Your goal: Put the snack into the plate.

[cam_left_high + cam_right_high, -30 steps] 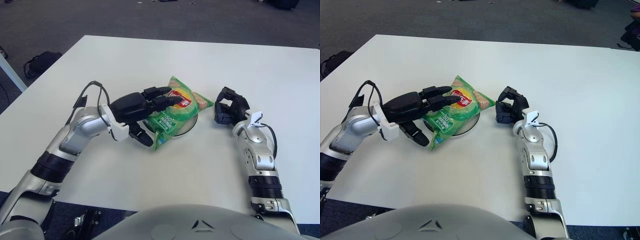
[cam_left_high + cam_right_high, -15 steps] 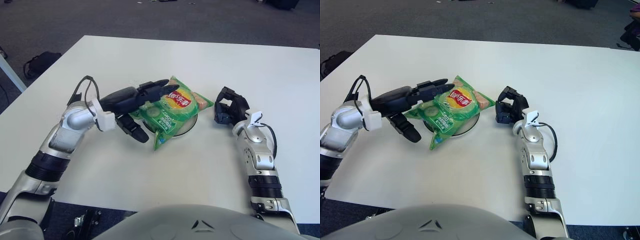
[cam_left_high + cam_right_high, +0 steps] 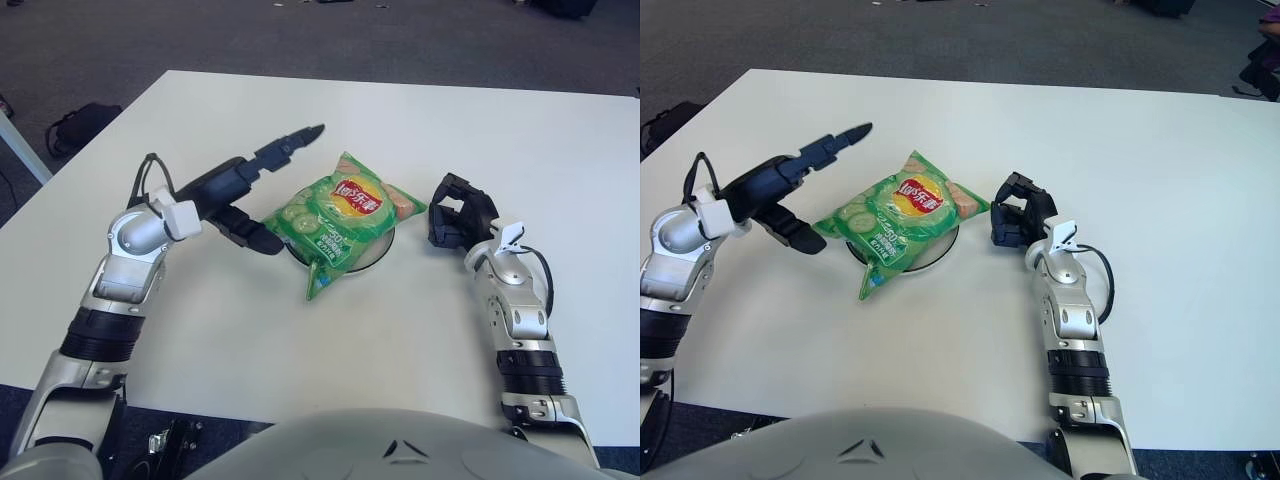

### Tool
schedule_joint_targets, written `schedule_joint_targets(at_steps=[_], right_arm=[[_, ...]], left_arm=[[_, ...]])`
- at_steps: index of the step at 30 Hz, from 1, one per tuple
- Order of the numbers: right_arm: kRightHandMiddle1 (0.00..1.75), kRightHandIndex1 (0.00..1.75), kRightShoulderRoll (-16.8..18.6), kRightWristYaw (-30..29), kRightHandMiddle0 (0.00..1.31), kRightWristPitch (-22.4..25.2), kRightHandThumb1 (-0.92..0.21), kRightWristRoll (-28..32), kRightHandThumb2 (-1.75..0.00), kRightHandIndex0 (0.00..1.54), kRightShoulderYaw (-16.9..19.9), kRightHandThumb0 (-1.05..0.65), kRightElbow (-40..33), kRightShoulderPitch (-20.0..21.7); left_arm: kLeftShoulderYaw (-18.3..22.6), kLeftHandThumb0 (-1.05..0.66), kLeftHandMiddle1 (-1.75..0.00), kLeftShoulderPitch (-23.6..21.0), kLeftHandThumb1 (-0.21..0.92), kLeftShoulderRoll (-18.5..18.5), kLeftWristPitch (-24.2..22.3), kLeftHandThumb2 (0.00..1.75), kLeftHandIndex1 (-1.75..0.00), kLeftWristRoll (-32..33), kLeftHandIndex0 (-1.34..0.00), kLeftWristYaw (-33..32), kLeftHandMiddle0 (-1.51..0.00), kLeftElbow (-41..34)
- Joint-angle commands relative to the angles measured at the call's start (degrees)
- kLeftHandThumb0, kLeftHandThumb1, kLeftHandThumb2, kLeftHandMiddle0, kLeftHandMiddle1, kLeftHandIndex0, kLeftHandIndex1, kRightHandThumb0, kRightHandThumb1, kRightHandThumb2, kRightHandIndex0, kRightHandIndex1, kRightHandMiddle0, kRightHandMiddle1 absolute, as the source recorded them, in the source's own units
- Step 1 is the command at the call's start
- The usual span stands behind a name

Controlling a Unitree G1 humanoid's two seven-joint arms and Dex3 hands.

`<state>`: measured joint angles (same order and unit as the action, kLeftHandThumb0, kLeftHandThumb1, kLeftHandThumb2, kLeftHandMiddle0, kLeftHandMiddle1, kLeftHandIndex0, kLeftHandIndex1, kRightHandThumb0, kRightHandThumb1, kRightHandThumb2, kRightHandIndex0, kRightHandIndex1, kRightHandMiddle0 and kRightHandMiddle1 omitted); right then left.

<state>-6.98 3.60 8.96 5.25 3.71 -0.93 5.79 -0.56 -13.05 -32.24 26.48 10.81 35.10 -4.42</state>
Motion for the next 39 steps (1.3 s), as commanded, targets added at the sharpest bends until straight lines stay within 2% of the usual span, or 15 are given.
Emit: schedule_joint_targets(at_steps=[1,5,9,12,22,29,31,34,36,37,38,39], right_arm=[[1.75,1.75,0.2,-0.1,0.66,2.9,-0.27,-0.6,-1.37,1.12,-0.2,-0.50,3.2,-3.5],[1.75,1.75,0.3,-0.1,0.65,2.9,-0.27,-0.7,-1.37,1.12,-0.2,-0.50,3.1,-3.5],[1.75,1.75,0.1,0.1,0.65,2.9,-0.27,-0.6,-1.37,1.12,-0.2,-0.50,3.0,-3.6],[1.75,1.75,0.1,0.1,0.65,2.9,-0.27,-0.6,-1.37,1.12,-0.2,-0.50,3.1,-3.6],[1.75,1.75,0.0,0.1,0.65,2.7,-0.27,-0.8,-1.37,1.12,-0.3,-0.50,3.2,-3.6],[1.75,1.75,-0.1,0.1,0.65,2.5,-0.27,-0.8,-1.37,1.11,-0.4,-0.50,3.2,-3.6],[1.75,1.75,-0.1,0.1,0.65,2.4,-0.27,-0.8,-1.37,1.11,-0.4,-0.50,3.2,-3.7],[1.75,1.75,0.0,0.1,0.65,2.3,-0.27,-0.8,-1.36,1.11,-0.5,-0.50,3.1,-3.8],[1.75,1.75,0.0,0.0,0.65,2.2,-0.27,-0.9,-1.36,1.11,-0.5,-0.50,3.1,-3.9],[1.75,1.75,0.0,0.0,0.65,2.2,-0.27,-0.9,-1.36,1.11,-0.5,-0.50,3.1,-3.9],[1.75,1.75,0.0,-0.1,0.65,2.3,-0.27,-0.9,-1.36,1.11,-0.5,-0.50,3.1,-3.9],[1.75,1.75,0.0,-0.1,0.65,2.4,-0.27,-0.9,-1.37,1.11,-0.5,-0.50,3.0,-3.8]], left_arm=[[2.7,-1.03,0.00,1.0,0.92,1.9,-1.3,0.23,0.00,-0.7,0.00,-3.7,0.00,1.5],[5.0,-1.04,0.00,2.2,0.92,3.9,-2.7,0.37,0.00,1.3,0.00,-5.3,0.00,4.7],[8.0,-1.05,0.00,-0.1,0.92,3.4,-1.9,0.48,0.00,4.2,0.00,-2.9,0.00,14.8],[8.9,-1.05,0.00,-1.1,0.92,3.7,-0.8,0.53,0.00,3.7,0.00,-3.0,0.00,19.1],[10.3,-1.05,-0.02,-2.7,0.92,6.6,3.1,0.62,0.00,2.1,0.00,-5.5,-0.04,24.9],[11.4,-1.05,-0.05,-2.9,0.92,9.6,1.2,0.70,-0.01,4.1,-0.01,-6.4,-0.11,27.0],[11.5,-1.05,-0.08,-2.0,0.92,11.0,-0.3,0.72,-0.02,3.5,-0.02,-8.6,-0.16,26.3],[11.8,-1.04,-0.54,-0.6,0.92,12.7,-2.4,0.79,-0.31,2.0,-0.01,-12.7,-0.27,25.4],[12.0,-0.98,-0.95,0.2,0.92,13.7,-3.4,0.82,-0.68,1.2,0.00,-15.1,-0.34,24.9],[12.2,-0.97,-1.02,0.6,0.92,14.5,-4.1,0.83,-0.75,0.8,0.00,-16.8,-0.35,24.4],[12.4,-0.92,-1.17,0.8,0.92,15.1,-4.7,0.84,-0.99,0.4,-0.03,-18.1,-0.39,24.0],[12.6,-0.89,-1.27,1.5,0.92,16.6,-6.1,0.84,-1.15,-0.2,-0.05,-21.1,-0.41,22.6]])
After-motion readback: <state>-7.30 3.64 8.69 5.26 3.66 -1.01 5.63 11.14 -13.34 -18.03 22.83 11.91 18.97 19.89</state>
